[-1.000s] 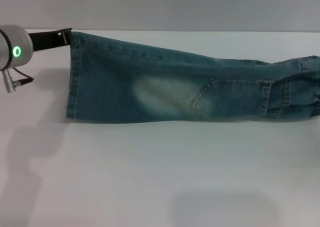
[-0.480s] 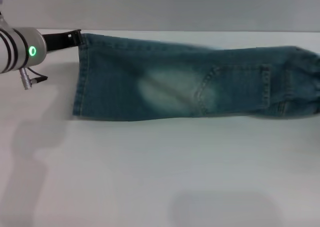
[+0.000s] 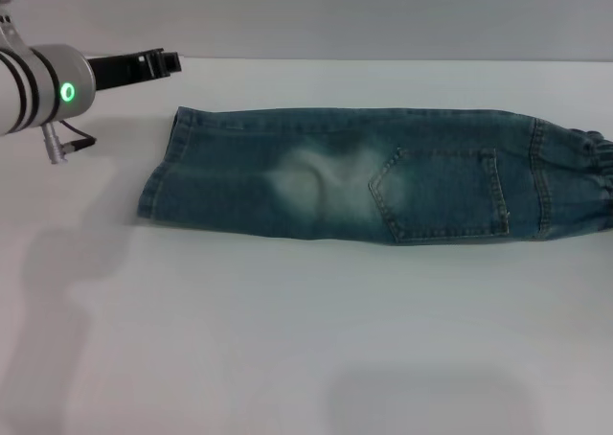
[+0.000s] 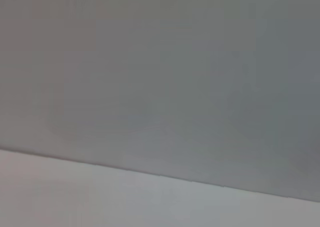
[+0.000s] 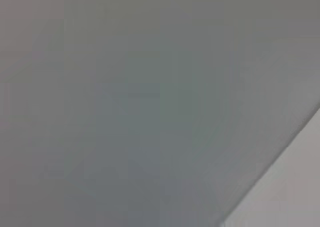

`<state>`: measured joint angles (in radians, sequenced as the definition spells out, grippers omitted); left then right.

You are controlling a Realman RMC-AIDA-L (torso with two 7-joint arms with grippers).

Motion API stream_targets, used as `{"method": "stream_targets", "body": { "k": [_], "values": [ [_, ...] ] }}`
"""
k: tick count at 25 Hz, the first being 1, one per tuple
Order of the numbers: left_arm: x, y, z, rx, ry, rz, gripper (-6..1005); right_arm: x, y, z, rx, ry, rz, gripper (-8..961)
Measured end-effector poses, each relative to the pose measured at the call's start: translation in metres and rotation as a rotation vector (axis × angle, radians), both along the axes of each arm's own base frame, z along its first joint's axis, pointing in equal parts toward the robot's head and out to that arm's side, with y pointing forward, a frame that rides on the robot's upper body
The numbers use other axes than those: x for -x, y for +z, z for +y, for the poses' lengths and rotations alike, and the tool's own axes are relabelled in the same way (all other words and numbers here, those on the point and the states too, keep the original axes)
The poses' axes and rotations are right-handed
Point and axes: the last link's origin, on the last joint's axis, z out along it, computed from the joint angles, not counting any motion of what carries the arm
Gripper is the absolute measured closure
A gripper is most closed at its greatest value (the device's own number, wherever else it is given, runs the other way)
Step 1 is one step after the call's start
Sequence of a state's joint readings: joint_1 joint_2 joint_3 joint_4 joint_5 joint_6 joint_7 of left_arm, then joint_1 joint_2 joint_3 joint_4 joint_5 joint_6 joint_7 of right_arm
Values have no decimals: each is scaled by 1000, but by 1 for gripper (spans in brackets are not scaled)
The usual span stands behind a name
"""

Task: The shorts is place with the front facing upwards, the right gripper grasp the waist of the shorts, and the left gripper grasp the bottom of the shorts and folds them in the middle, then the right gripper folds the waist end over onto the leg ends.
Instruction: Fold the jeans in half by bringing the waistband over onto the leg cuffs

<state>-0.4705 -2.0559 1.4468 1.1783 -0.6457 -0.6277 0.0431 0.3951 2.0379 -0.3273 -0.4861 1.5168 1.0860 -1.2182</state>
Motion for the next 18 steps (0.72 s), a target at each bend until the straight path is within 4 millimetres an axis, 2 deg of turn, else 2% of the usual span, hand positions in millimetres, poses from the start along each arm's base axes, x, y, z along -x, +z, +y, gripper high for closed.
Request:
{"method": "stream_targets", "body": {
  "k": [6, 9, 12, 18],
  "values": [
    [-5, 3, -3, 3, -36, 16, 563, -10, -19, -29, 43, -25, 6, 495],
    [-8, 1, -2, 12, -50, 25, 446, -12, -31, -36, 78, -27, 14, 267],
    [-11, 0, -1, 16, -60, 28, 302, -11, -40, -38, 99, -23, 21, 246],
    [-15, -5, -1, 35, -71, 34, 194, -8, -46, -35, 114, -11, 23, 234]
  ]
}}
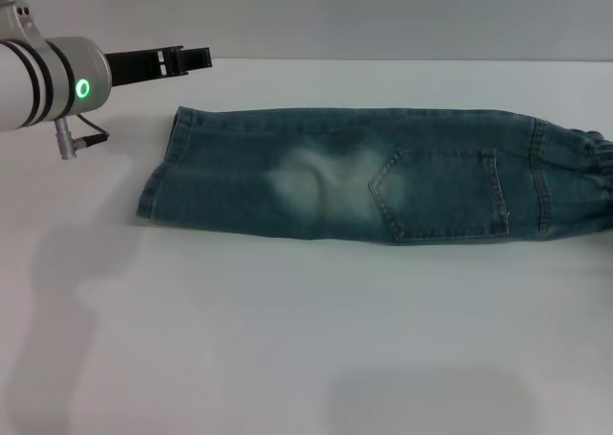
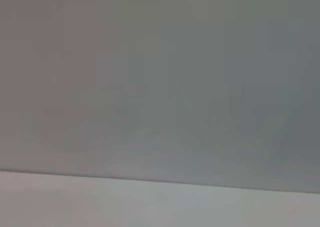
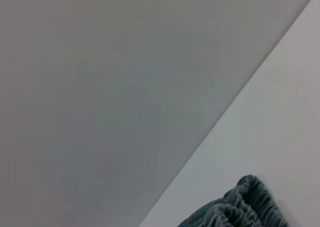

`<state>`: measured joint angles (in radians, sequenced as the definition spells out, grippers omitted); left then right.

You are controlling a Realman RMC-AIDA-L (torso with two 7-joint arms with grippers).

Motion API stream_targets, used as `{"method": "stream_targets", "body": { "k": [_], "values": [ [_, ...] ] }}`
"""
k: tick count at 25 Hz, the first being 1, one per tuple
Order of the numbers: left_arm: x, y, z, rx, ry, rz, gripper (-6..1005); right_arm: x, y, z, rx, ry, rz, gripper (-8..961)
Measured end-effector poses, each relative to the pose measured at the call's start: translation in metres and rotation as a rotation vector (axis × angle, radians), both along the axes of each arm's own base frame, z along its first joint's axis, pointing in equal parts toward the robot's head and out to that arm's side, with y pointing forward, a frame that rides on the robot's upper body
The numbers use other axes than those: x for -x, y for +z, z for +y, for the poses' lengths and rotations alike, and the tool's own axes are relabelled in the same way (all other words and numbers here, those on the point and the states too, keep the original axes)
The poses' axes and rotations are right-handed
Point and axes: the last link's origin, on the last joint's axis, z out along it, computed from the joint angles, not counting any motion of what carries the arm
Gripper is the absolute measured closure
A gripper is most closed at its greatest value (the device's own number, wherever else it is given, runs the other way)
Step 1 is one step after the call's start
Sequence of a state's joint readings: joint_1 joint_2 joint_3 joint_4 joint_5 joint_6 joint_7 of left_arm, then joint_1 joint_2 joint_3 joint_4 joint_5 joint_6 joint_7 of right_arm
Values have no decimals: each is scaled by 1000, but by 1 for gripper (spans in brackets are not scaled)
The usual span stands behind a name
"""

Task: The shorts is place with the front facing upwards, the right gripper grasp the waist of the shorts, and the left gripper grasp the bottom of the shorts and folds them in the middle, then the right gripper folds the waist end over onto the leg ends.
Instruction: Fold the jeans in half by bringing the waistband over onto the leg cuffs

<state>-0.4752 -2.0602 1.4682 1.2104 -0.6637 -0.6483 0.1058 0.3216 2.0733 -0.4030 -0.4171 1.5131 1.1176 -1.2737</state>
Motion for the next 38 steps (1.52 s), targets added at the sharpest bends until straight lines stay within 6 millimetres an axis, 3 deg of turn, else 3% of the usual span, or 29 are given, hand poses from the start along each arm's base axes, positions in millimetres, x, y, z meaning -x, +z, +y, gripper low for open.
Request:
{"method": "stream_targets", "body": {
  "k": [11, 38],
  "values": [
    [-1, -1, 0, 12, 0, 2, 194, 7, 0, 15, 5, 10, -17, 272],
    [-4, -5, 3, 28, -19, 23, 194, 11, -5, 24, 50, -2, 4, 382]
  ]
}}
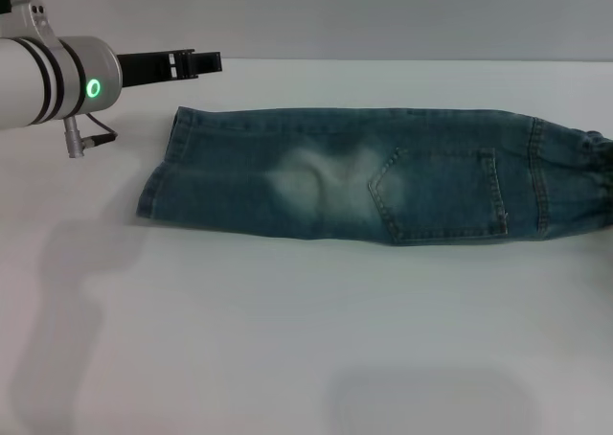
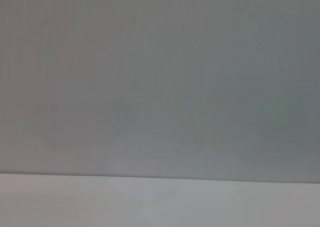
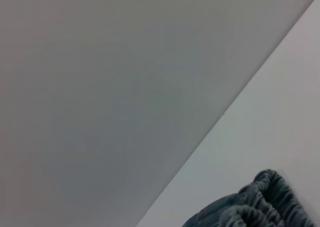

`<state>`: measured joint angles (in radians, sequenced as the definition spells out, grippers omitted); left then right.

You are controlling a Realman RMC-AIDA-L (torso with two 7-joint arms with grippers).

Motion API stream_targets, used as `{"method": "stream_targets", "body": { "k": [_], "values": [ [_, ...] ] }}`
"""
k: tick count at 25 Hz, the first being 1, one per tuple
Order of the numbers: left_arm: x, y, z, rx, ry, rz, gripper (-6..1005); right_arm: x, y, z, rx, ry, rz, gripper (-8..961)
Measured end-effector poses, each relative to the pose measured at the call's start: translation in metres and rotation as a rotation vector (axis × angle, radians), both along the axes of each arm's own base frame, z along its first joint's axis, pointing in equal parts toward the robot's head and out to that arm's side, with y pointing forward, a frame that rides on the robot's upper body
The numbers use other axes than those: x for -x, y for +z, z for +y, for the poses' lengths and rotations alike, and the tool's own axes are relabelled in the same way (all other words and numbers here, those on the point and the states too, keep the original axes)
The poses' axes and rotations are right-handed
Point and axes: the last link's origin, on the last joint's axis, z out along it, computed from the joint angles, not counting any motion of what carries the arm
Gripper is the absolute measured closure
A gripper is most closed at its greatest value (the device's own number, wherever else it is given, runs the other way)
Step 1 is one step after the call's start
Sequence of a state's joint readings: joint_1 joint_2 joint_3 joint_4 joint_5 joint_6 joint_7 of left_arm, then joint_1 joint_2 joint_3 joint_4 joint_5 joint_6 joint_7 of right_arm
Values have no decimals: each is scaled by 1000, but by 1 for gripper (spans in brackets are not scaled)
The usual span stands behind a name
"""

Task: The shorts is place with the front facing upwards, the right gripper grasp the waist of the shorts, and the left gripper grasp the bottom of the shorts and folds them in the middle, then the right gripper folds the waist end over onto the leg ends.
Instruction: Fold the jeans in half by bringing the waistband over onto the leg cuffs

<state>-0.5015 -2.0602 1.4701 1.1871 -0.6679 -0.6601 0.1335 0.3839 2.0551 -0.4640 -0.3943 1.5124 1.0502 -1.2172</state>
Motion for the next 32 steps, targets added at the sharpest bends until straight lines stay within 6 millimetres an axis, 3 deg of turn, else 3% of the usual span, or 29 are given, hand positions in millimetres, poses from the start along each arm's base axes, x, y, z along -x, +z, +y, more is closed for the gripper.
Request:
{"method": "stream_targets", "body": {
  "k": [10, 15, 18, 23, 32],
  "values": [
    [2, -2, -2, 6, 1, 4, 194, -5, -4, -1, 33, -24, -30, 602],
    [4, -3, -3, 6, -1, 9, 194, -3, -4, -2, 31, -9, -36, 823],
    [3, -6, -5, 15, -8, 7, 194, 2, 0, -1, 20, 25, -29, 892],
    [0, -15, -8, 29, -32, 2, 194, 24, 18, 7, -24, 132, 37, 900],
    [2, -40, -15, 61, -59, -4, 194, 57, 29, 31, -19, 234, 92, 902]
  ]
}}
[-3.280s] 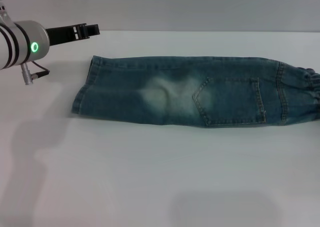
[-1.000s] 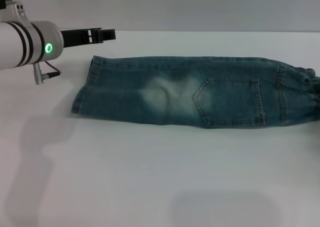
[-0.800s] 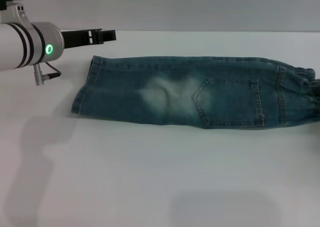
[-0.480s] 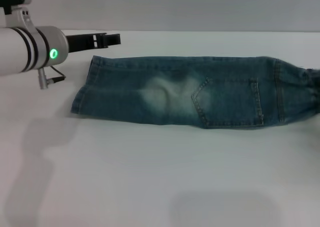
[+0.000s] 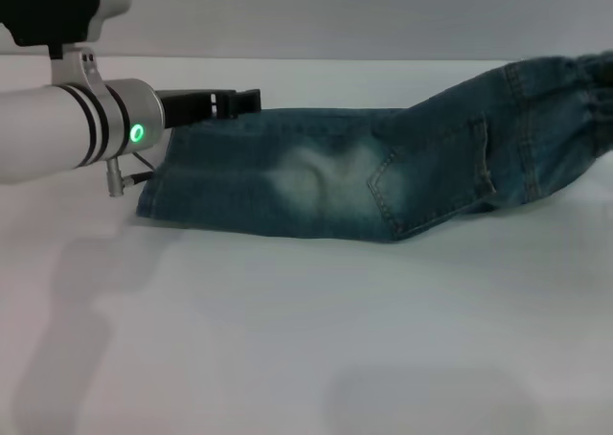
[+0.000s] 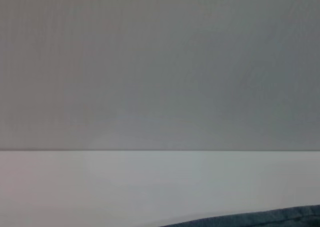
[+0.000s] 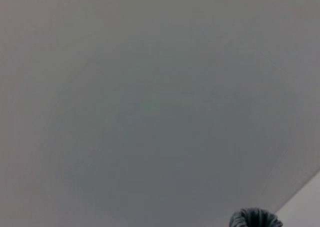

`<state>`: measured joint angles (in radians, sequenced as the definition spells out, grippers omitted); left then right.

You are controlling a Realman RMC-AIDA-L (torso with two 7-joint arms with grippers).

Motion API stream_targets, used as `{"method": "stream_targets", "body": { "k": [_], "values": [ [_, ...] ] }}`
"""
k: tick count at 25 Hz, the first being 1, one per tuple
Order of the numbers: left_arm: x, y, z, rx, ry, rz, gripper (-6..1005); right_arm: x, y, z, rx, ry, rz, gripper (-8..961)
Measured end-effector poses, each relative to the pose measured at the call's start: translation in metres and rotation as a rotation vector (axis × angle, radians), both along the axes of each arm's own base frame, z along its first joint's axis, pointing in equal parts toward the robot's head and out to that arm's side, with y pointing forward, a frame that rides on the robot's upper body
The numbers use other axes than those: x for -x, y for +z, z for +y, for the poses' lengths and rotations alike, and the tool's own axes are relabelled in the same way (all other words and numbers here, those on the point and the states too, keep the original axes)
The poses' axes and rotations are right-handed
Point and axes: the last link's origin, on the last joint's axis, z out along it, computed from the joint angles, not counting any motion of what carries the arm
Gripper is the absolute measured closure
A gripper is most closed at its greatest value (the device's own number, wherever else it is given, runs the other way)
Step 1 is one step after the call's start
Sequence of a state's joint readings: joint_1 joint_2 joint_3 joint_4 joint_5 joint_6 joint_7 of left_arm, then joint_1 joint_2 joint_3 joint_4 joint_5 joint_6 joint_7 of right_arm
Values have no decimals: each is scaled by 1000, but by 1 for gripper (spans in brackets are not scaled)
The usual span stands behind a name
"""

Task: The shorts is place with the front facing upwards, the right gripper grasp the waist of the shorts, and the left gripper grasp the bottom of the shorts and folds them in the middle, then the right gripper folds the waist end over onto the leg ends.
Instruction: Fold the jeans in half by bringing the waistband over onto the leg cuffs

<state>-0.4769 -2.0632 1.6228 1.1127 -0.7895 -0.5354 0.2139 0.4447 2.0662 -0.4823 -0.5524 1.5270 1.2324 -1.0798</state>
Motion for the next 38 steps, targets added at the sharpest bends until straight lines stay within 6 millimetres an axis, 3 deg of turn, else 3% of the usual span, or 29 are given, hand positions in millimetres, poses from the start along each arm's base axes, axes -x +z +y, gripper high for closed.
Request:
{"method": "stream_targets", "body": {
  "k": [16, 38],
  "values": [
    [7, -16, -6, 15, 21, -23, 194, 50, 11, 37, 46, 114, -15, 904],
    [10, -36, -15, 29, 30, -54, 194, 129, 0, 80, 156, 278, -131, 906]
  ]
}}
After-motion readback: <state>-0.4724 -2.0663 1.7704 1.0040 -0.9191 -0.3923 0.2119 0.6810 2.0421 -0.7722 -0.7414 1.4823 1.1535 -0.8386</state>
